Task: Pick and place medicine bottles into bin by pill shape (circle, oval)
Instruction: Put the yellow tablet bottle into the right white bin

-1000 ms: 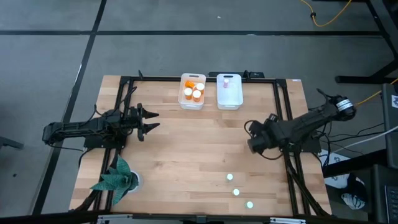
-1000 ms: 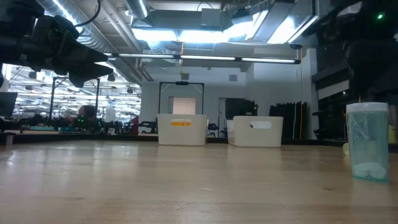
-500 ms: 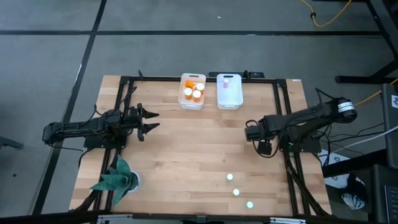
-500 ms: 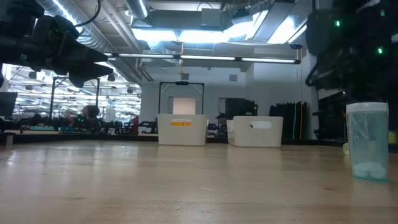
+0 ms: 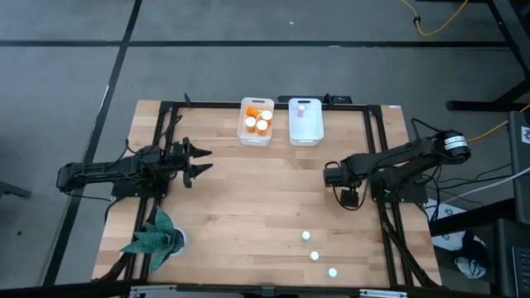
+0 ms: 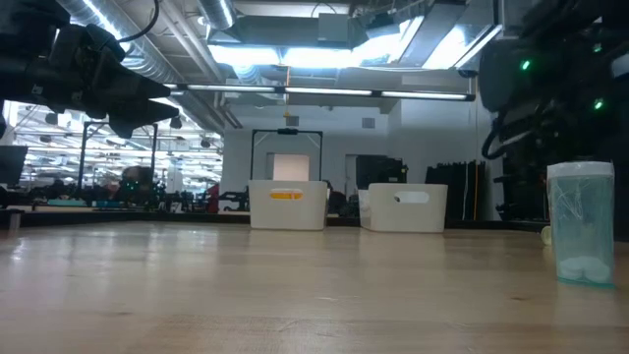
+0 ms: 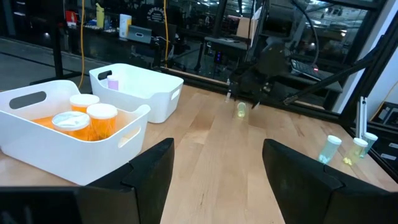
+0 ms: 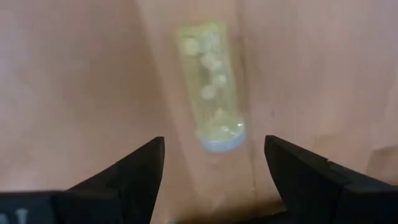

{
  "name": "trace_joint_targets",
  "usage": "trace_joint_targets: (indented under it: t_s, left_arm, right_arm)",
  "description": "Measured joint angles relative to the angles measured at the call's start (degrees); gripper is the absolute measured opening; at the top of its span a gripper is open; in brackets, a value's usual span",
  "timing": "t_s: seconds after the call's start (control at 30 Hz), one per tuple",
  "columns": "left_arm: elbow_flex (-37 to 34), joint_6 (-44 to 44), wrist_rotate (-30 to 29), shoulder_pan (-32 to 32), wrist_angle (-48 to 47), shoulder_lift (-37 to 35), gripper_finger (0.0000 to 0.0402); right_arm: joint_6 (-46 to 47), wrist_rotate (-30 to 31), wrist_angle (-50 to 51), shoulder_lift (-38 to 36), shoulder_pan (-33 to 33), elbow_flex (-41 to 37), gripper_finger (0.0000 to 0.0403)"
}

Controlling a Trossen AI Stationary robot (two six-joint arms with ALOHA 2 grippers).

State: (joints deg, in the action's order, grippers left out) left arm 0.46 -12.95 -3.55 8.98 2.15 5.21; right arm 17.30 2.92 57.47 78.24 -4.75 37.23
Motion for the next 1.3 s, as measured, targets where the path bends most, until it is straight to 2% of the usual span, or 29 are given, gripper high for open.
trace_joint_targets:
  t_s: [0.33, 1.07, 1.3]
  left_arm:
    - [0.0, 0.0, 0.01, 0.01, 0.0, 0.0, 0.0237]
    - [0.0, 0.0, 0.0, 0.0, 0.0, 0.0, 0.0237]
    - [0.0, 0.0, 0.0, 0.0, 0.0, 0.0, 0.0237]
  right_arm:
    - [-0.98, -0.9, -0.04, 8.5, 4.71, 0.32, 0.0251]
    - [-2.74, -2.64, -2.37, 8.72, 5.07, 1.36, 0.0243]
    - [-2.6, -3.23, -4.11, 8.68, 5.03, 1.38, 0.0195]
